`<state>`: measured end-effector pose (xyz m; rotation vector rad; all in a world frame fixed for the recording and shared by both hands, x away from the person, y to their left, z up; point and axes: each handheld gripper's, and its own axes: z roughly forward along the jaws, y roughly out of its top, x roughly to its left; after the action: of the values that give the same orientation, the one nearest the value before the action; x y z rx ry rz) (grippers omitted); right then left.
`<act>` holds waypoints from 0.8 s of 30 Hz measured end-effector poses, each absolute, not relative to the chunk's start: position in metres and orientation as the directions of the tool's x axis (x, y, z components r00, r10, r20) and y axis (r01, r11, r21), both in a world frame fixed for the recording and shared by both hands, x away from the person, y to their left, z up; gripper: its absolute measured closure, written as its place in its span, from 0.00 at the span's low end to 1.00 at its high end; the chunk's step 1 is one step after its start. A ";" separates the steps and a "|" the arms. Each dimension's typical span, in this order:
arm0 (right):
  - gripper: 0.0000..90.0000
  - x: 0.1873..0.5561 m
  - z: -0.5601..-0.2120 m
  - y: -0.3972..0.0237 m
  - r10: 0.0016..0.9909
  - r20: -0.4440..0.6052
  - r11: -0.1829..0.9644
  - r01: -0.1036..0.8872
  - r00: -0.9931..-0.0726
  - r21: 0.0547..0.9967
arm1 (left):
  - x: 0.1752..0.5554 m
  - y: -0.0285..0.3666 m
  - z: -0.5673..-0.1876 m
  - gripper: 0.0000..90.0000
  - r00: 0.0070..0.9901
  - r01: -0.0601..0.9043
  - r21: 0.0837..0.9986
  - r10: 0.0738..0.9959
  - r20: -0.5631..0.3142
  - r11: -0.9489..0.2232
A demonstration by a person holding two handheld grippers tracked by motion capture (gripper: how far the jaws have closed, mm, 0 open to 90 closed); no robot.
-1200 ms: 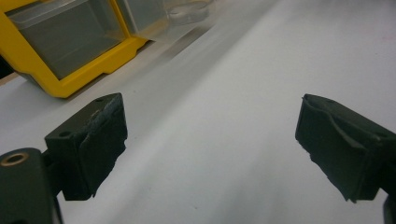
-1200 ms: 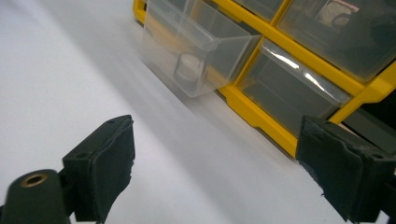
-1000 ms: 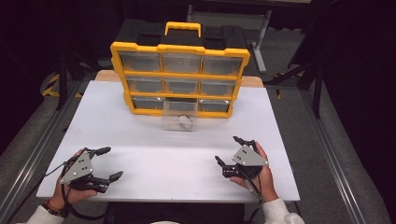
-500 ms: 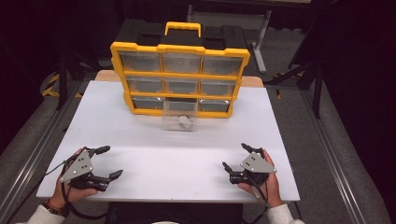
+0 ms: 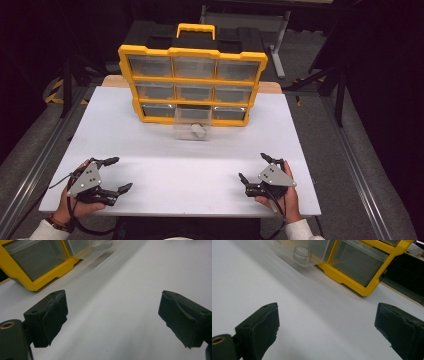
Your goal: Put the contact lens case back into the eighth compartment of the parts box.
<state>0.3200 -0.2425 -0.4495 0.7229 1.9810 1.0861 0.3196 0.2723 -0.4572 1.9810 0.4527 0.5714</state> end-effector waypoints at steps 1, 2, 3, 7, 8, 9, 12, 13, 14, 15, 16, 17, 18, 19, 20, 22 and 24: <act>0.07 0.320 -0.449 -0.242 0.756 -0.342 0.480 0.118 -0.558 0.869 | 0.319 0.273 -0.457 0.11 0.819 0.072 0.894 0.537 0.200 -0.443; 0.07 0.320 -0.449 -0.242 0.758 -0.338 0.476 0.119 -0.558 0.872 | 0.319 0.273 -0.457 0.11 0.820 0.074 0.896 0.538 0.196 -0.439; 0.07 0.320 -0.448 -0.242 0.759 -0.333 0.471 0.120 -0.559 0.874 | 0.319 0.274 -0.457 0.11 0.820 0.073 0.895 0.538 0.197 -0.440; 0.07 0.320 -0.447 -0.239 0.751 -0.346 0.484 0.113 -0.562 0.868 | 0.319 0.274 -0.457 0.11 0.820 0.072 0.895 0.537 0.198 -0.440; 0.07 0.320 -0.447 -0.238 0.751 -0.352 0.489 0.114 -0.559 0.865 | 0.319 0.274 -0.457 0.11 0.820 0.074 0.895 0.538 0.196 -0.440; 0.07 0.320 -0.447 -0.238 0.752 -0.363 0.500 0.116 -0.551 0.858 | 0.319 0.274 -0.457 0.11 0.820 0.073 0.893 0.537 0.199 -0.443; 0.07 0.320 -0.448 -0.238 0.751 -0.360 0.498 0.117 -0.554 0.859 | 0.319 0.274 -0.457 0.11 0.818 0.072 0.894 0.539 0.201 -0.442; 0.07 0.320 -0.448 -0.238 0.750 -0.362 0.500 0.116 -0.554 0.858 | 0.319 0.274 -0.457 0.11 0.818 0.073 0.894 0.540 0.200 -0.441; 0.07 0.320 -0.448 -0.238 0.749 -0.361 0.499 0.114 -0.556 0.859 | 0.319 0.274 -0.457 0.11 0.817 0.075 0.894 0.541 0.199 -0.441; 0.07 0.320 -0.448 -0.238 0.748 -0.360 0.498 0.112 -0.558 0.860 | 0.319 0.274 -0.457 0.11 0.818 0.076 0.894 0.540 0.198 -0.442; 0.07 0.319 -0.447 -0.238 0.748 -0.359 0.497 0.111 -0.558 0.861 | 0.319 0.274 -0.458 0.11 0.818 0.076 0.893 0.540 0.199 -0.443; 0.07 0.319 -0.447 -0.238 0.748 -0.359 0.497 0.111 -0.558 0.861 | 0.319 0.273 -0.457 0.11 0.819 0.073 0.893 0.538 0.200 -0.444; 0.07 0.319 -0.447 -0.238 0.748 -0.359 0.497 0.111 -0.559 0.861 | 0.319 0.273 -0.457 0.11 0.819 0.074 0.894 0.539 0.199 -0.442; 0.07 0.319 -0.447 -0.238 0.748 -0.359 0.496 0.110 -0.559 0.861 | 0.319 0.273 -0.457 0.11 0.819 0.074 0.894 0.539 0.198 -0.442; 0.07 0.319 -0.447 -0.238 0.749 -0.359 0.495 0.110 -0.557 0.862 | 0.319 0.274 -0.457 0.11 0.818 0.075 0.894 0.539 0.198 -0.441; 0.07 0.319 -0.447 -0.238 0.749 -0.358 0.494 0.110 -0.557 0.863 | 0.319 0.274 -0.457 0.11 0.818 0.076 0.895 0.541 0.197 -0.440; 0.07 0.319 -0.447 -0.238 0.750 -0.355 0.491 0.111 -0.558 0.864 | 0.319 0.274 -0.457 0.11 0.818 0.076 0.895 0.540 0.197 -0.440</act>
<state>0.3192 -0.2378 -0.4469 0.7090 1.9814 1.0758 0.3189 0.2740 -0.4574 1.9773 0.4584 0.5698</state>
